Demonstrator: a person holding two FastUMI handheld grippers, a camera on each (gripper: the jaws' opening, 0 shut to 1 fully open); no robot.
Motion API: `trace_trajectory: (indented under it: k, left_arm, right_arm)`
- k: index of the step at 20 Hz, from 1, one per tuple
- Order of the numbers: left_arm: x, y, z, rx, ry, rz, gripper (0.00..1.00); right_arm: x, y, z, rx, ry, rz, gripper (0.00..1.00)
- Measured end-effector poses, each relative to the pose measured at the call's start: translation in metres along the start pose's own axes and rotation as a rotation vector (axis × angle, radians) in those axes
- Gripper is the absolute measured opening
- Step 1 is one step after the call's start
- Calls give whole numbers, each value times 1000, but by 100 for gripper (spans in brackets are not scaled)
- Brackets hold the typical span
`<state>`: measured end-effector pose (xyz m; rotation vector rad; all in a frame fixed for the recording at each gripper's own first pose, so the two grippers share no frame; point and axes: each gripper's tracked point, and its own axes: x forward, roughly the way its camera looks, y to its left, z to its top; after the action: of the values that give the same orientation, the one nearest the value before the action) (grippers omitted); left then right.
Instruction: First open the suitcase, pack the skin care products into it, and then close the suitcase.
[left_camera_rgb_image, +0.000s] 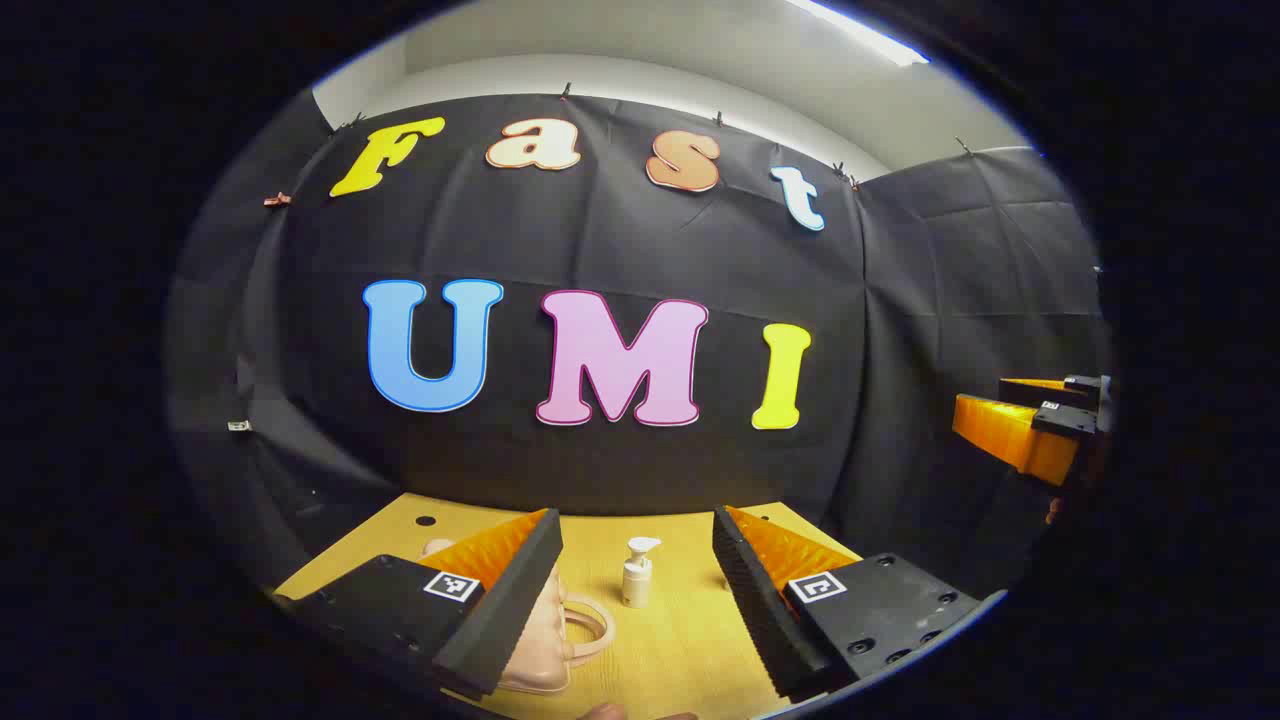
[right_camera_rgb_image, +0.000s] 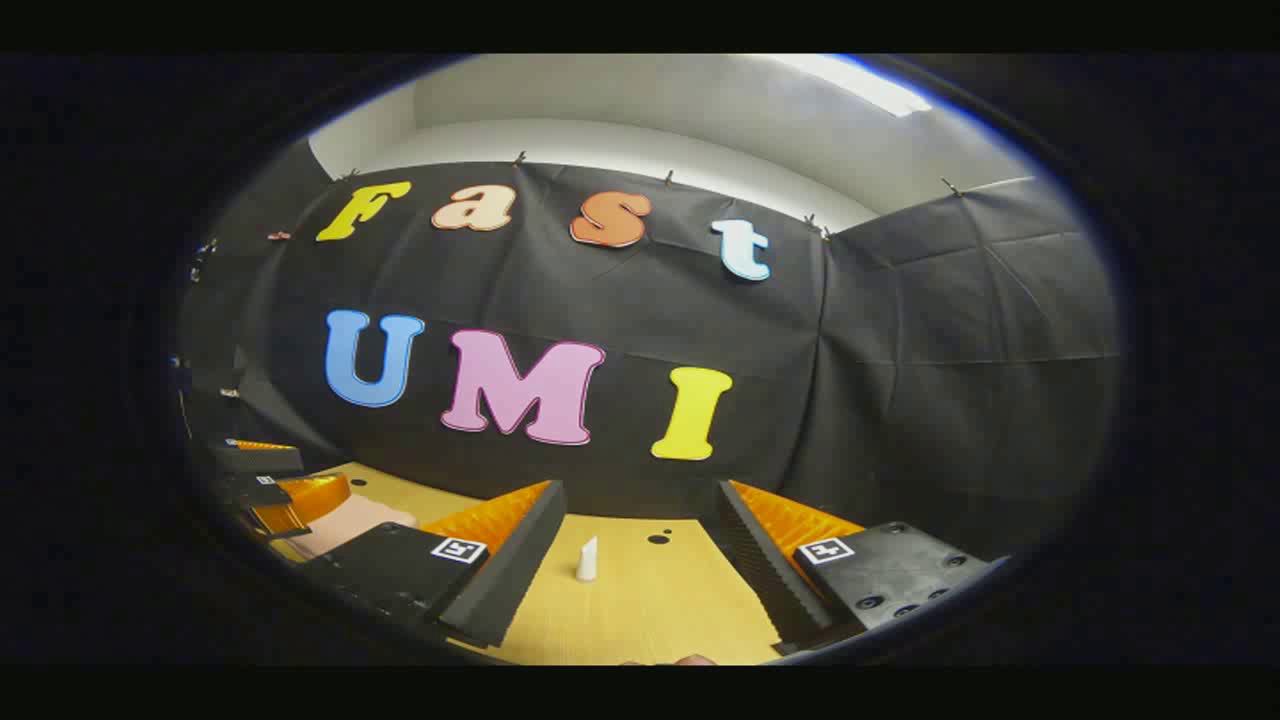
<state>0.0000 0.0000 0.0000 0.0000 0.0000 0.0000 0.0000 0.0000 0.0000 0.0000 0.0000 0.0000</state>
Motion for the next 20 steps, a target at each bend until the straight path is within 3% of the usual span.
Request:
trace_trajectory:
  k: [20]
  left_arm:
    - [-12, 0, 2, 25, -24, -22, 96]
  right_arm:
    - [-4, 7, 1, 6, -5, 5, 96]
